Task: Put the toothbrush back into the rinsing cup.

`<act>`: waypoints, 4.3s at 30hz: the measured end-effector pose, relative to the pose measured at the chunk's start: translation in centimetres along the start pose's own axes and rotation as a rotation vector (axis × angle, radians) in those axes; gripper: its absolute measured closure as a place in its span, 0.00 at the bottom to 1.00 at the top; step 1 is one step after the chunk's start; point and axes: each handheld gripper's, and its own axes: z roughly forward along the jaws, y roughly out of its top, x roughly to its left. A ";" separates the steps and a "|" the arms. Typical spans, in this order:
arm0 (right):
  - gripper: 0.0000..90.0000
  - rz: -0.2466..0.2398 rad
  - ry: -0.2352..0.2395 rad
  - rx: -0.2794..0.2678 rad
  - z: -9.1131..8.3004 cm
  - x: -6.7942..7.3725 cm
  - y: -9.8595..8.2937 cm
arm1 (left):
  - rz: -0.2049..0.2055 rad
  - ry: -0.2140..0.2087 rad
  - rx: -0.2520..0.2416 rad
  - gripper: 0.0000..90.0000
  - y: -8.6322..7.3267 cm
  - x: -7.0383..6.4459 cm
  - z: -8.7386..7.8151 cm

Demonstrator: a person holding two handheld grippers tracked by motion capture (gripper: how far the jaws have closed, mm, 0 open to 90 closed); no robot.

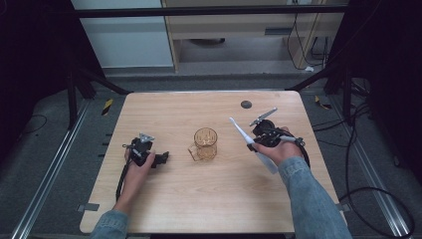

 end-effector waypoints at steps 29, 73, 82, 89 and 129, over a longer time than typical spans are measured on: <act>0.74 -0.002 -0.003 -0.195 -1.9 1.8 5.1 | 0.001 -0.001 0.000 0.00 0.0 0.0 0.0; 0.74 0.049 -0.049 -0.496 -3.3 4.4 12.1 | 0.001 -0.001 -0.002 0.00 0.0 0.0 0.0; 0.74 0.056 -0.041 -0.540 -1.9 5.2 12.9 | 0.001 -0.001 -0.002 0.00 0.0 0.0 0.0; 0.74 0.062 -0.037 -0.556 -1.1 5.5 13.1 | 0.002 -0.001 -0.001 0.00 0.0 0.0 0.0; 0.74 0.046 0.016 -0.561 2.6 7.4 12.7 | 0.003 -0.003 0.000 0.00 0.0 0.0 0.0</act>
